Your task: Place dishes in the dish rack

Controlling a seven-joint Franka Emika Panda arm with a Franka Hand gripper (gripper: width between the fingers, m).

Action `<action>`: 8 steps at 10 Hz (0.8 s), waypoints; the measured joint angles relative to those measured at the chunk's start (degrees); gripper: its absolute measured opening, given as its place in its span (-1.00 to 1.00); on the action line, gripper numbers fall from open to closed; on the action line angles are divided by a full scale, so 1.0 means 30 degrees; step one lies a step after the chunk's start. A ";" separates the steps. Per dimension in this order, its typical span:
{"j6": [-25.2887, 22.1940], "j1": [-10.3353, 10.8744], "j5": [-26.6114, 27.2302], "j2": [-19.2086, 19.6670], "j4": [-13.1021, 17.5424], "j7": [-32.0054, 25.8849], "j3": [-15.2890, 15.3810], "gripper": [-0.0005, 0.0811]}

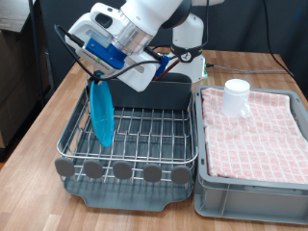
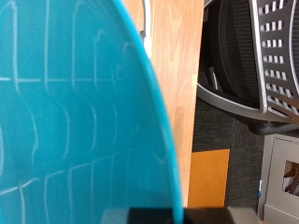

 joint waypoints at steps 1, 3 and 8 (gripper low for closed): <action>0.0023 0.0000 -0.0083 0.0001 -0.0133 0.0251 0.0035 -0.94; 0.0187 -0.0001 -0.0119 0.0002 -0.0391 0.0514 0.0063 -0.94; 0.0476 -0.0005 -0.0123 0.0003 -0.0588 0.0867 0.0061 -0.63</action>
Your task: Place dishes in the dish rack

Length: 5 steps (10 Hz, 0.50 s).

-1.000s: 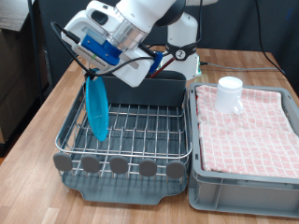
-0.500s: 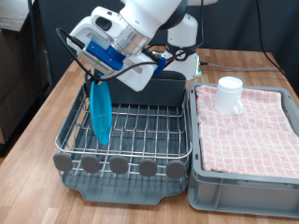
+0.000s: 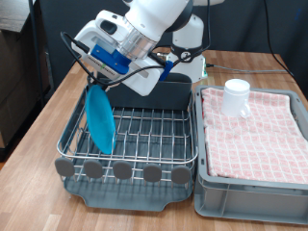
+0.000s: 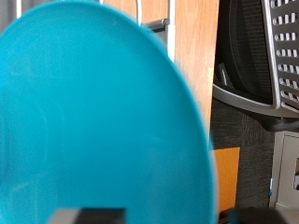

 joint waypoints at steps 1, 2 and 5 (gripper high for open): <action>0.0230 -0.0007 0.0016 0.0000 0.0001 -0.0001 -0.0010 -0.23; 0.0826 -0.0058 0.0462 -0.0002 0.0000 -0.0407 -0.0020 -0.23; 0.1825 -0.0206 0.4657 -0.0154 0.0065 -0.4236 -0.0029 0.63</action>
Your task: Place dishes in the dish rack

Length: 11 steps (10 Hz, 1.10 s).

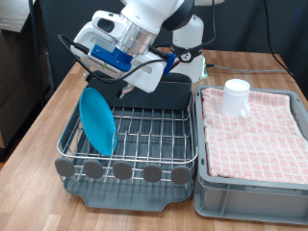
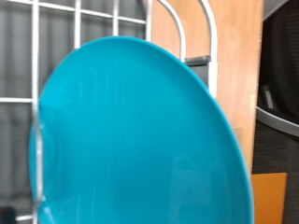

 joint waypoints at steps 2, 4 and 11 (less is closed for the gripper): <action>0.0032 -0.0002 0.4105 -0.0307 0.0124 -0.3516 0.0014 0.91; 0.0038 -0.0002 0.6447 -0.0843 0.0242 -0.5622 -0.0009 0.96; -0.4812 0.0057 0.9530 -0.2337 0.2134 -0.8438 0.0073 0.98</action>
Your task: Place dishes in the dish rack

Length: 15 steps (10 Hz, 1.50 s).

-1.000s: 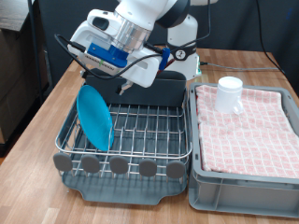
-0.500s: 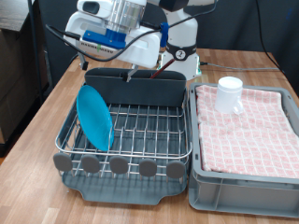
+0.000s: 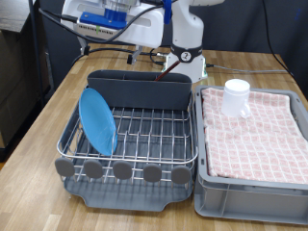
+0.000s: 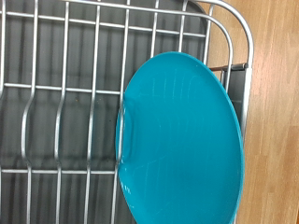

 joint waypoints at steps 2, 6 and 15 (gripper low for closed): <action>0.0034 0.0017 0.0158 0.0067 -0.0027 -0.0239 0.0034 0.98; -0.5395 0.0773 0.2806 -0.0291 0.0622 0.0147 0.1182 0.98; -0.8170 0.2067 0.3494 -0.0809 0.0740 0.1789 0.3742 0.98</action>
